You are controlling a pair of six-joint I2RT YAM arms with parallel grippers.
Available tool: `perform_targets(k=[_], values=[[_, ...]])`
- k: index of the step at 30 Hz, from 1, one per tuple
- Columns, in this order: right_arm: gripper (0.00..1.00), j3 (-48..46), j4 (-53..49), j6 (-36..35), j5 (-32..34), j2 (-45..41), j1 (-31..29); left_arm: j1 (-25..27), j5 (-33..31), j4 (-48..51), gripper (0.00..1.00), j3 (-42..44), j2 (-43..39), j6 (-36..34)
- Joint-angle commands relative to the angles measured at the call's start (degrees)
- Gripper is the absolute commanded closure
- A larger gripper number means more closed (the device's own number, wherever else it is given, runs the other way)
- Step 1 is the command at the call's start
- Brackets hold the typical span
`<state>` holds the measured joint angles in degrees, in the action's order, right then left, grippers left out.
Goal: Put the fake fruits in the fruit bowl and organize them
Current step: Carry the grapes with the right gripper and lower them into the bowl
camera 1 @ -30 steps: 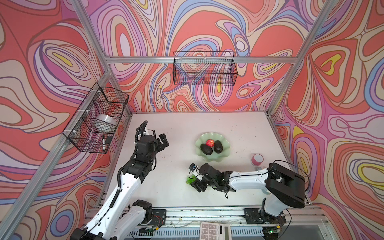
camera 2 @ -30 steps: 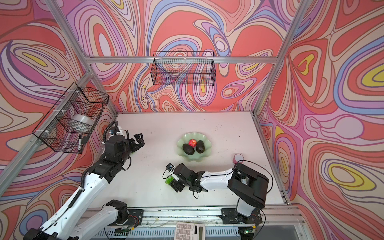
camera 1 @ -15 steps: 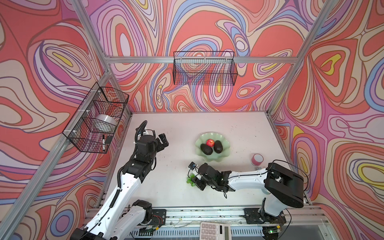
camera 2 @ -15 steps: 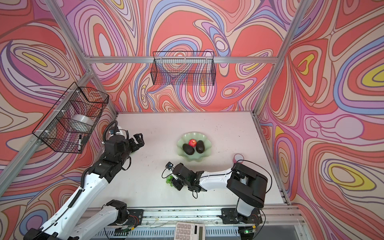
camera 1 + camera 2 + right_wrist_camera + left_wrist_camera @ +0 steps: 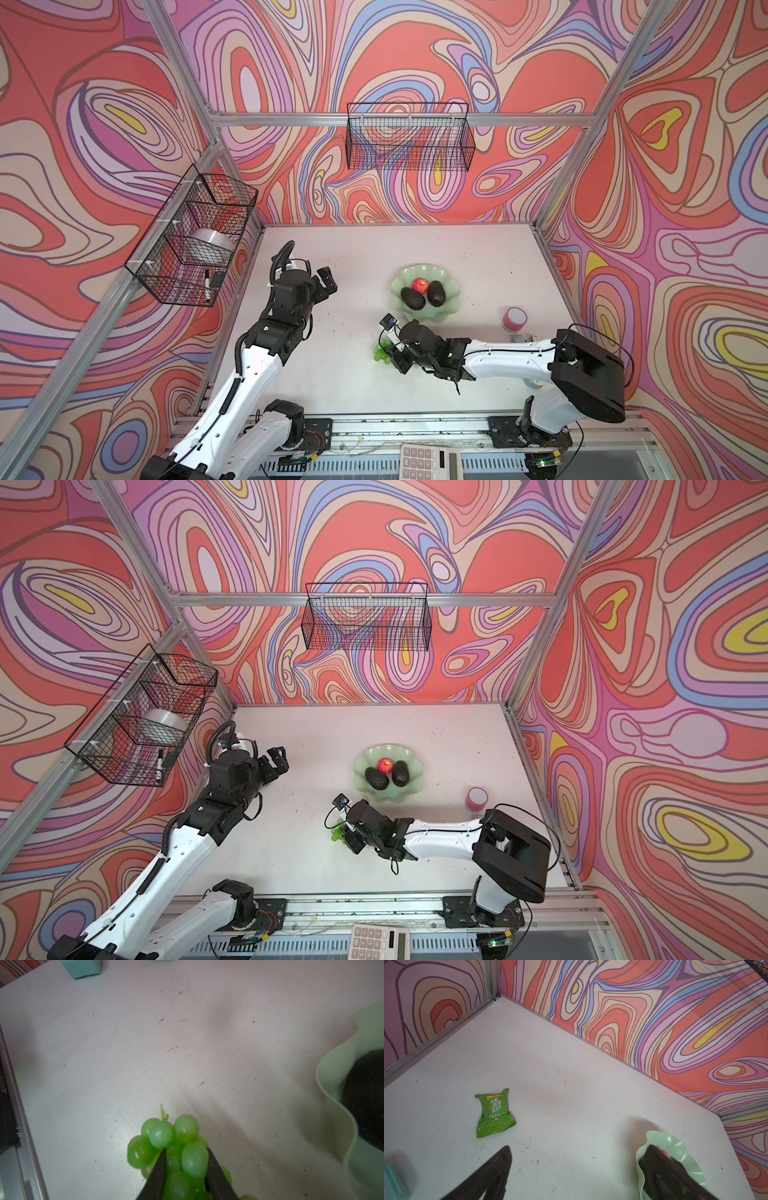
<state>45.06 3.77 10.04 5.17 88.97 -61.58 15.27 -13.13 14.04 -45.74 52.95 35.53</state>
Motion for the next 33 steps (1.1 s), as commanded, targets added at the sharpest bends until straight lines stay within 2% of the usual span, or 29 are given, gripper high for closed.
perform_targets(k=[1,9,14,22,31,33], values=[[0.73,2.51,-1.48,2.03,0.91,-3.89,1.27,-0.59,-0.4,2.36,0.0,-0.88,-0.72,-0.67],[0.74,10.95,-14.02,3.95,3.12,-10.77,6.35,-0.77,-0.77,2.63,0.0,-0.79,-1.6,-0.96],[0.73,14.42,-19.05,1.14,3.74,-13.52,12.09,-0.85,-1.14,2.79,0.0,-0.67,-2.06,-1.21],[0.72,14.27,-16.3,-4.72,-0.61,-9.29,20.54,-1.12,-1.33,3.5,0.0,-0.36,-2.75,-1.44],[0.72,10.87,-8.14,-10.49,-9.72,-3.69,24.47,-1.29,-1.2,3.57,0.0,0.15,-2.81,-1.12],[0.72,9.67,-5.84,-11.71,-9.99,-3.13,24.57,-1.34,-1.17,3.29,0.0,0.34,-2.51,-0.93]])
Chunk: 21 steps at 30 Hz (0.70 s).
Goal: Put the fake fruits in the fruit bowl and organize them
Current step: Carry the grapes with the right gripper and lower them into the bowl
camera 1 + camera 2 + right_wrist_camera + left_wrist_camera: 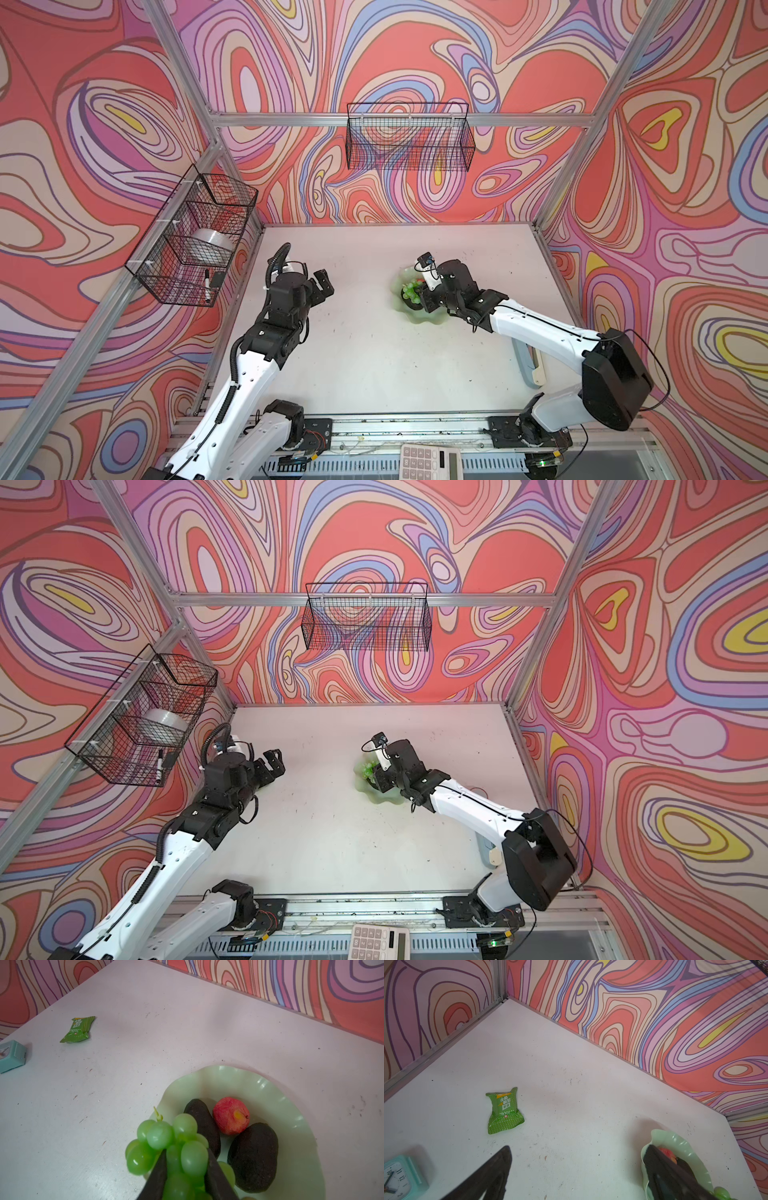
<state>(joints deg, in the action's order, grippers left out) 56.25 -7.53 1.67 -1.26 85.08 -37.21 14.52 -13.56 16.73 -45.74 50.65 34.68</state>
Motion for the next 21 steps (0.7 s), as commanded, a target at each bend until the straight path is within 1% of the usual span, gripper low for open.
perform_targets(k=[1,11,15,21], values=[[0.72,-1.96,6.21,-4.17,-3.9,1.17,0.17,-0.55,-0.67,0.45,0.0,0.44,-0.04,0.02],[0.69,-3.37,9.35,-5.05,-5.66,6.06,0.3,-0.81,-0.24,-0.4,0.0,0.57,1.16,0.22],[0.66,-4.02,9.66,-4.56,-6.0,6.76,0.28,-0.9,-0.25,-0.46,0.0,0.65,1.38,0.23],[0.58,-5.57,10.6,-3.29,-5.34,7.14,0.28,-1.08,0.07,-0.87,0.0,0.68,1.88,0.4]])
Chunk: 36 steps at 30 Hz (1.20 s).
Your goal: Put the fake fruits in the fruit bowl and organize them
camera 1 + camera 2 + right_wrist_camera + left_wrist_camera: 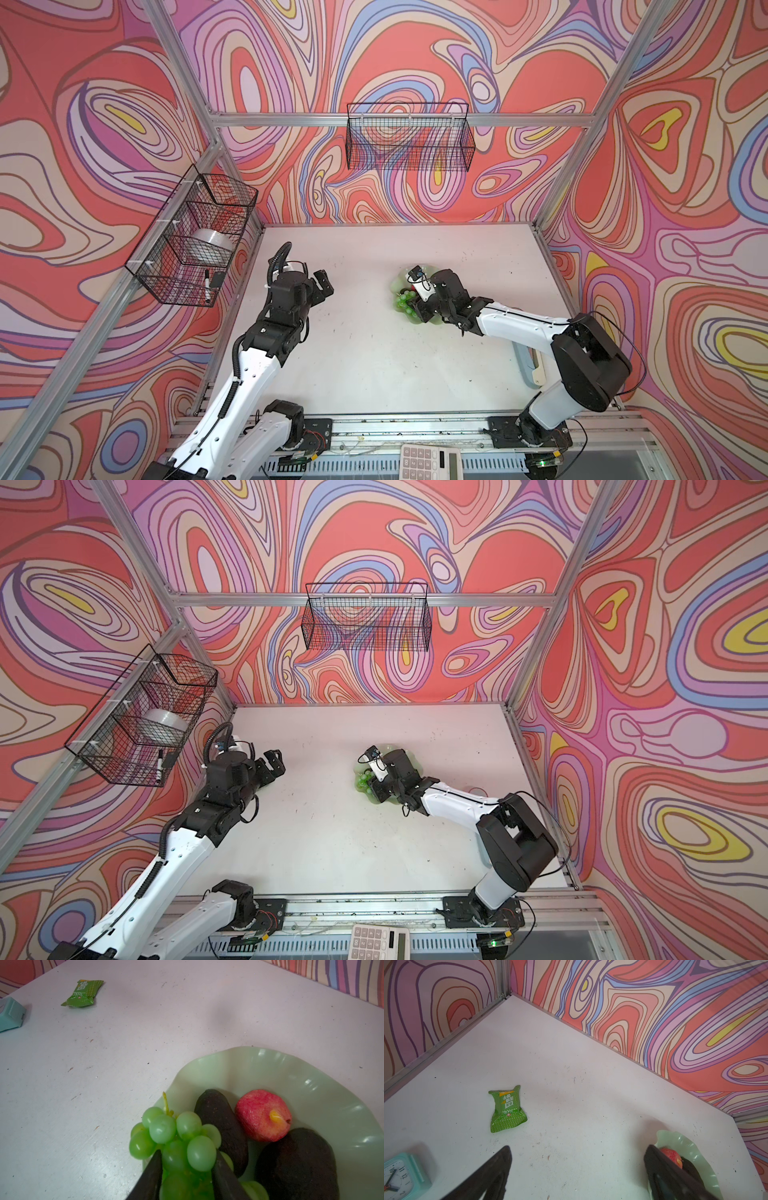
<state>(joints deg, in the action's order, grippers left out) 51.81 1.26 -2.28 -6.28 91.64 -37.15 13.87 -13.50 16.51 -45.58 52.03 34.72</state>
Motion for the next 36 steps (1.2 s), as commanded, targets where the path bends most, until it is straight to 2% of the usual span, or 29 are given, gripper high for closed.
perform_targets(k=[1,12,15,20,24,26,28,32,34,36], values=[[0.56,-1.27,1.95,0.87,-0.1,0.58,0.19,-0.42,0.07,-0.68,0.0,0.55,0.6,0.36],[0.22,0.06,2.57,3.63,0.7,-4.34,0.97,-0.77,-0.29,-0.7,0.0,0.45,0.19,-0.14],[0.02,1.01,2.76,4.59,0.31,-6.35,1.59,-0.86,-1.16,-0.74,0.0,0.49,-0.27,-0.78],[0.02,2.22,2.74,7.26,-0.18,-10.22,5.04,-0.89,-4.96,-2.65,0.0,1.32,-1.1,-2.93],[0.02,-2.65,8.49,11.47,-2.71,-15.27,13.65,-0.88,-13.06,-10.76,0.0,6.03,1.23,-10.51],[0.02,-5.13,10.73,13.77,-1.46,-16.67,18.59,-0.86,-16.25,-14.67,0.0,8.15,3.51,-13.81],[0.02,-7.34,11.92,15.27,1.78,-17.05,23.51,-0.77,-19.55,-20.28,0.01,11.05,5.77,-17.81],[0.02,-12.28,16.26,15.13,7.47,-16.57,29.47,-0.86,-24.82,-37.27,0.0,20.24,8.54,-28.03],[0.02,-14.9,19.48,14.79,11.34,-16.04,30.95,-1.07,-24.47,-44.56,0.0,24.06,9.31,-31.63],[0.02,-17.44,24.05,14.15,14.18,-14.72,32.34,-1.82,-20.71,-50.66,0.01,27.75,10.72,-34.1]])
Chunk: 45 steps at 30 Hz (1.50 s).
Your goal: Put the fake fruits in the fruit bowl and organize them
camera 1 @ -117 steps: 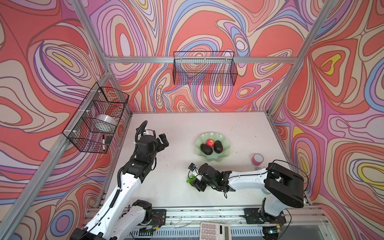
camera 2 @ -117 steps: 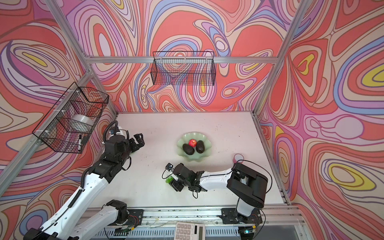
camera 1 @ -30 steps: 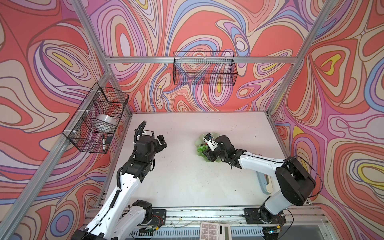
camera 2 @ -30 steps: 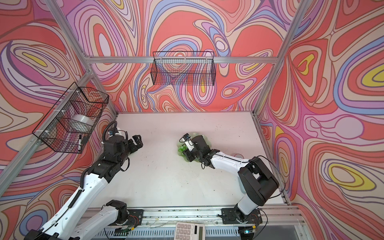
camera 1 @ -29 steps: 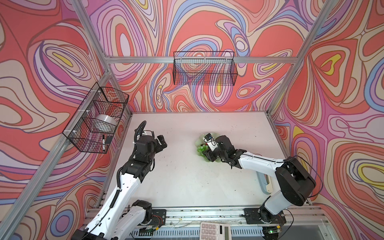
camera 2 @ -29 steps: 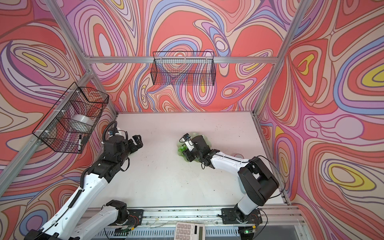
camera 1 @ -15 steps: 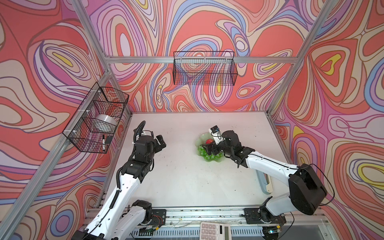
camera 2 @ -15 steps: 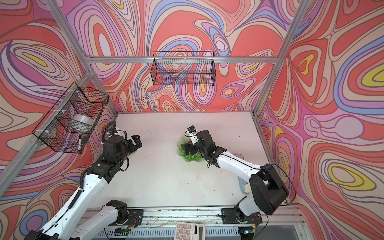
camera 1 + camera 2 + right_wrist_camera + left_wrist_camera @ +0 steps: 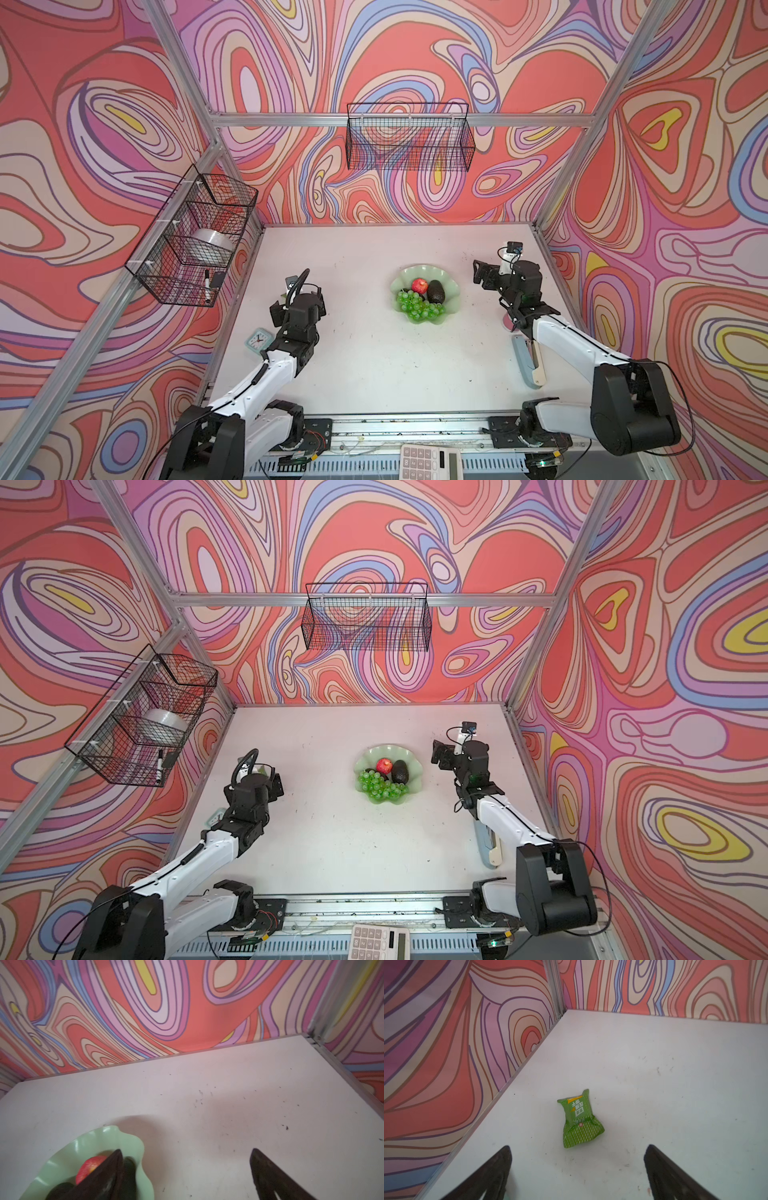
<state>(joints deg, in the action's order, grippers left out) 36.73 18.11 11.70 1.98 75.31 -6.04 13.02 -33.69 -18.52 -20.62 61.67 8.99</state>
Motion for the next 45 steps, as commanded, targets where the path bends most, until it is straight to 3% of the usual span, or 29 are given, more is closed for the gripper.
perform_targets(k=[1,4,5,9,14,17,22,26,28,31,38,45], values=[[0.02,-3.34,9.38,-0.4,7.34,2.42,1.59,-1.43,1.4,-17.22,0.02,3.93,1.98,-9.85],[0.02,-6.03,16.26,-1.74,8.69,5.75,3.55,-3.35,5.17,-24.83,0.03,7.35,6.74,-14.29],[0.02,-6.82,18.94,-2.78,8.96,7.26,4.04,-3.54,5.17,-25.98,0.03,7.54,7.07,-13.97],[0.02,-7.92,22.18,-8.47,10.59,7.33,5.3,-7.42,15.9,-24.23,0.04,7.3,6.2,-8.95],[0.02,-13.42,31.53,-8.01,5.35,10.61,6.66,-9.85,18.7,-27.47,0.06,5.44,10.8,-7.88],[0.02,-16.23,40.16,-7.59,5.2,14.01,6.66,-11.8,21.67,-35.66,0.06,7.15,14.72,-5.12],[0.02,-16.55,45.59,-8.98,2.51,18.8,6.66,-11.96,22.4,-54.74,0.05,9.11,28.73,-5.72],[0.02,-17.54,52.21,-9.21,2.27,23.06,6.68,-11.98,21.53,-45.02,0.04,6.72,25.46,-4.63],[0.02,-16.09,47.13,-9.26,1.83,21.97,6.7,-11.96,21.18,-47.39,0.0,6.3,27.13,-5.08],[0.02,-14.55,44.78,-9.92,0.96,22.18,6.58,-11.96,20.88,-40.72,0.0,4.66,25.26,-4.33],[0.02,-9.7,36.24,-9.9,2.11,22.61,6.49,-11.96,21.34,-39.03,0.0,2.68,26.39,-4.86],[0.02,-9.8,36.45,-10.12,1.54,22.62,6.35,-11.96,24.46,-34.15,0.0,0.07,26.51,-6.15]])
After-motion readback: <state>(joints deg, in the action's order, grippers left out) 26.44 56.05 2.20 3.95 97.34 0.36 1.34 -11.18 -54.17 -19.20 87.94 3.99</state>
